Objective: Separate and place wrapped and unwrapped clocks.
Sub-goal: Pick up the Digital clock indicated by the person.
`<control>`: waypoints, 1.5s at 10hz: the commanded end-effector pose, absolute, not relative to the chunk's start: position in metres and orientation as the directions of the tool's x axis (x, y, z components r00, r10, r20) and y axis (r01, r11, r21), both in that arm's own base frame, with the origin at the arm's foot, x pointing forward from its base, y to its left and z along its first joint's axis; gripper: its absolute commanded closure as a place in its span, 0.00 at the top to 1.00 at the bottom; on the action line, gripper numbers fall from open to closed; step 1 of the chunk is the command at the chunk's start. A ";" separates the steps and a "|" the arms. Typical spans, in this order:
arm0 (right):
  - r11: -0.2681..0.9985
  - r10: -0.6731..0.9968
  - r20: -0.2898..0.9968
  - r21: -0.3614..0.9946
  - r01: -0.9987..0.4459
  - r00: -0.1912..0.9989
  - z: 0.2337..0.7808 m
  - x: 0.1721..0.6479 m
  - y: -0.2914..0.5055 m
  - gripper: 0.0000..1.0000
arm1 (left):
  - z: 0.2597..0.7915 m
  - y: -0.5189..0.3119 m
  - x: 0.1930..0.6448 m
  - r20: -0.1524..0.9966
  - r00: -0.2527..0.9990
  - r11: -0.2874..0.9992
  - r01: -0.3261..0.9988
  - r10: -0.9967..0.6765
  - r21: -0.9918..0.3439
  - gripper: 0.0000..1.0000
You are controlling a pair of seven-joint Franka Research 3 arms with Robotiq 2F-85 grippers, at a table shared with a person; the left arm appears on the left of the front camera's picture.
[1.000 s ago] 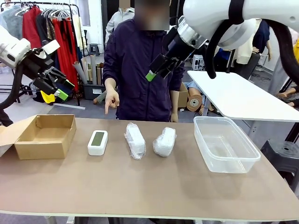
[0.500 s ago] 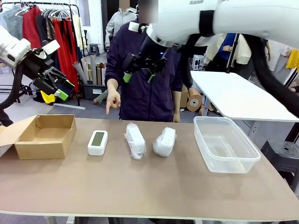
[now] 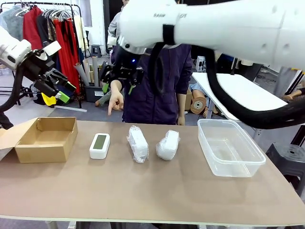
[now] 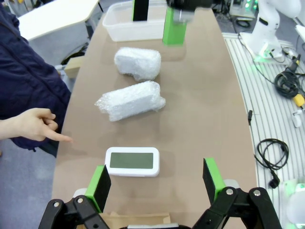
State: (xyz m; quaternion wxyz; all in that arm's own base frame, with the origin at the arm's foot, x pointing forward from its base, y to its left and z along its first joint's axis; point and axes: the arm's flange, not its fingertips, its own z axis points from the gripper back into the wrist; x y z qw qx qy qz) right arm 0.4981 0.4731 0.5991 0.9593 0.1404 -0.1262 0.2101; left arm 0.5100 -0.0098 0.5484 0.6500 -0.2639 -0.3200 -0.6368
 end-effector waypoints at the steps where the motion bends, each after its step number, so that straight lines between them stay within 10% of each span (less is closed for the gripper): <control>1: 0.916 0.296 0.267 0.192 -0.352 0.917 0.589 0.516 0.504 1.00 | 0.549 -0.009 0.509 0.754 -0.017 0.051 0.996 -0.656 0.067 1.00; 15: 0.970 0.165 0.138 0.158 -0.186 0.977 0.487 0.523 0.566 1.00 | 0.549 -0.009 0.509 0.754 -0.017 0.051 0.996 -0.656 0.067 1.00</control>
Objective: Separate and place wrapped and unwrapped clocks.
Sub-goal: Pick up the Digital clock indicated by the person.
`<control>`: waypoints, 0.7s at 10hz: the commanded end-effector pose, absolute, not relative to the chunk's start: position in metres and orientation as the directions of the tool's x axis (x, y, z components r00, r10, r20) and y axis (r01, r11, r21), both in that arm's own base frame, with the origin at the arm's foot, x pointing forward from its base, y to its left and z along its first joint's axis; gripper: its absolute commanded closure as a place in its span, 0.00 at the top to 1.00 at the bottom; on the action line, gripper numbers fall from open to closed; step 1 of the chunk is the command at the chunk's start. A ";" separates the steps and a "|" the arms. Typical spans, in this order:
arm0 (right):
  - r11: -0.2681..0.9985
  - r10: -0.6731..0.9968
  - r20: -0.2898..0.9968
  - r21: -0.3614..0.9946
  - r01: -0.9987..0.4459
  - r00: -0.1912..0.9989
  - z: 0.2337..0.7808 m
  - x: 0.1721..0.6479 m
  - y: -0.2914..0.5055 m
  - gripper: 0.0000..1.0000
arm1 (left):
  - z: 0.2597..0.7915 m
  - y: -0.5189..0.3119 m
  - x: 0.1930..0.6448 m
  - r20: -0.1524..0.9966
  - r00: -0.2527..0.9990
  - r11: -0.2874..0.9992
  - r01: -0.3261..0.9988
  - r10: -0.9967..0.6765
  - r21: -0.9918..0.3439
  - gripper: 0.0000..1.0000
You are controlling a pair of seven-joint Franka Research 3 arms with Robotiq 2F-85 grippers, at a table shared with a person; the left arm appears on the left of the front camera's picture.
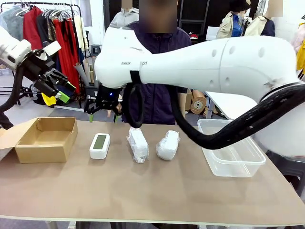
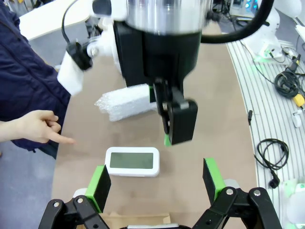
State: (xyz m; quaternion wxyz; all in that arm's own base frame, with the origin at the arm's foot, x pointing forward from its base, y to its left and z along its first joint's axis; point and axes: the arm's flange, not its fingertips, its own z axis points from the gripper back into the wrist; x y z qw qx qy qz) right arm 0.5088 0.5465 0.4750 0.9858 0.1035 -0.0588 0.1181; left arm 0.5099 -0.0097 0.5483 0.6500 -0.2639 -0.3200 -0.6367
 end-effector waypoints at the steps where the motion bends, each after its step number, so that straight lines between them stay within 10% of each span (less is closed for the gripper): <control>1: 0.975 0.151 0.151 0.141 -0.173 0.977 0.476 0.525 0.570 1.00 | 0.549 -0.009 0.509 0.754 -0.017 0.051 0.996 -0.656 0.067 1.00; 7: 0.985 0.113 0.155 0.109 -0.131 0.981 0.432 0.566 0.581 1.00 | 0.549 -0.009 0.509 0.754 -0.017 0.051 0.996 -0.656 0.067 1.00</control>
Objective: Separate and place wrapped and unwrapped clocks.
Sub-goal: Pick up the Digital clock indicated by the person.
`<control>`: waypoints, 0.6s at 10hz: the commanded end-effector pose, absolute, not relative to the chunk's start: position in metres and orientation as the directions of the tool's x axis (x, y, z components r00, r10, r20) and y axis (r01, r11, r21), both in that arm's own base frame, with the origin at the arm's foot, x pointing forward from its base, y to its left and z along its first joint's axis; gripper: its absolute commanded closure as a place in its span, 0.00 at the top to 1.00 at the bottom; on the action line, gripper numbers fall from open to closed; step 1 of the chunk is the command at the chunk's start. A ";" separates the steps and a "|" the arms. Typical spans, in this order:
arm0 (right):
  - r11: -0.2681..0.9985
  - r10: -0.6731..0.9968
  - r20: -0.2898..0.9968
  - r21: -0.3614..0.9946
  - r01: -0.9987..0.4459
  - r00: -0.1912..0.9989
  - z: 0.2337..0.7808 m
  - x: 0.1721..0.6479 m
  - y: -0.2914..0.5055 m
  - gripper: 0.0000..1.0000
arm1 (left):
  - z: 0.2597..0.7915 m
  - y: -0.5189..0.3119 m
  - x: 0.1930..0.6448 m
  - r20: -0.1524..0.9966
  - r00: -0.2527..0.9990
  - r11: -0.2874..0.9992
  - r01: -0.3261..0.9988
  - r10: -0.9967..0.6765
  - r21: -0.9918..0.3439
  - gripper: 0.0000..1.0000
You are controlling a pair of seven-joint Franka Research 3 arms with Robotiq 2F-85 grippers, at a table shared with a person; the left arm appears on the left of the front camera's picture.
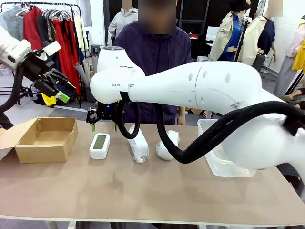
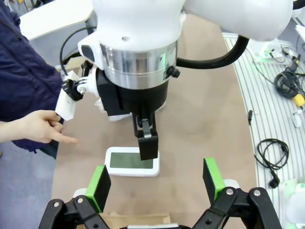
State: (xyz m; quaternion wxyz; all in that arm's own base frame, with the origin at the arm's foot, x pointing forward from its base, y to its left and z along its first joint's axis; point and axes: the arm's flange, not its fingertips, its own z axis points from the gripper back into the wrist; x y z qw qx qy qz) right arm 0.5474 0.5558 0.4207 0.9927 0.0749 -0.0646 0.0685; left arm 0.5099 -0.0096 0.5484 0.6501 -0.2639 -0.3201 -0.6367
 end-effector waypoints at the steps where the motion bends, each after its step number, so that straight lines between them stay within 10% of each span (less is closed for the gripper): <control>1: 0.987 0.099 0.160 0.112 -0.118 0.982 0.427 0.572 0.587 1.00 | 0.549 -0.009 0.509 0.754 -0.017 0.051 0.996 -0.656 0.067 1.00; 6: 0.992 0.093 0.125 0.078 -0.104 0.988 0.397 0.589 0.611 1.00 | 0.549 -0.009 0.509 0.754 -0.017 0.051 0.996 -0.656 0.067 1.00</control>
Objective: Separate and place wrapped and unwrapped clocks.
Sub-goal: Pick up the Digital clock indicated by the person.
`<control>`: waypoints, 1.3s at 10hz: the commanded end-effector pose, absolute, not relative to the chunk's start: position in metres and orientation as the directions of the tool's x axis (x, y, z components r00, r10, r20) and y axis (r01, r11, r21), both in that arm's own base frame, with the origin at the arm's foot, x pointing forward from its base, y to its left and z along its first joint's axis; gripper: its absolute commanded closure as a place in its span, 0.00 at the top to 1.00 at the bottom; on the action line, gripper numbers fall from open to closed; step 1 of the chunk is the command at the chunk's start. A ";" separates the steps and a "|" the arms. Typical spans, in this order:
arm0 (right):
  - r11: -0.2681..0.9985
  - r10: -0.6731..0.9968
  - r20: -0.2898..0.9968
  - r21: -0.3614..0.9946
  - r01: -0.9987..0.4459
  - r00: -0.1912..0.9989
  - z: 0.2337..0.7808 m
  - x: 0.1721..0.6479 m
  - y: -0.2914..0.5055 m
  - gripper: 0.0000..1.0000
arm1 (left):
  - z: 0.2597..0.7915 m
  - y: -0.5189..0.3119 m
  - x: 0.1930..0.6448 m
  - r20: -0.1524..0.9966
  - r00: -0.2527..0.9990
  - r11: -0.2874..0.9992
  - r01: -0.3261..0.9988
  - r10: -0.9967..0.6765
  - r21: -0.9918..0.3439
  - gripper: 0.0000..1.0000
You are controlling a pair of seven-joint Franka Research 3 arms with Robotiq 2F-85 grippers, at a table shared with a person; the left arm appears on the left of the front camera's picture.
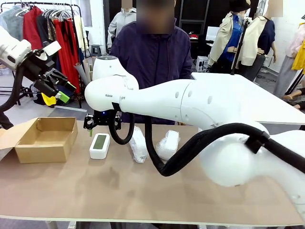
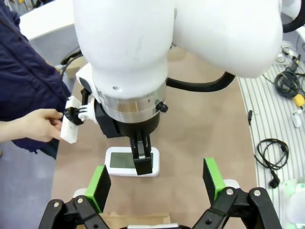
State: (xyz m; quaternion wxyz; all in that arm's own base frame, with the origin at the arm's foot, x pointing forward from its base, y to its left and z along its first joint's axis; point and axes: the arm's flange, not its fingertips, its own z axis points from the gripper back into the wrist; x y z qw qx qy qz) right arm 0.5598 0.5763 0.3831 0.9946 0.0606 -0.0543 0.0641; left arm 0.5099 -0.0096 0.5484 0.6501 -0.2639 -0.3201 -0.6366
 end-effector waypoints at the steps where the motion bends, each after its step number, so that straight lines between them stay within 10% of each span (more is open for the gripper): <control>1: 0.990 0.100 0.118 0.091 -0.111 0.988 0.392 0.591 0.615 1.00 | 0.549 -0.009 0.509 0.754 -0.017 0.051 0.996 -0.656 0.067 1.00; 13: 0.987 0.093 0.140 0.120 -0.110 0.986 0.349 0.619 0.640 1.00 | 0.549 -0.009 0.509 0.754 -0.017 0.051 0.996 -0.656 0.067 1.00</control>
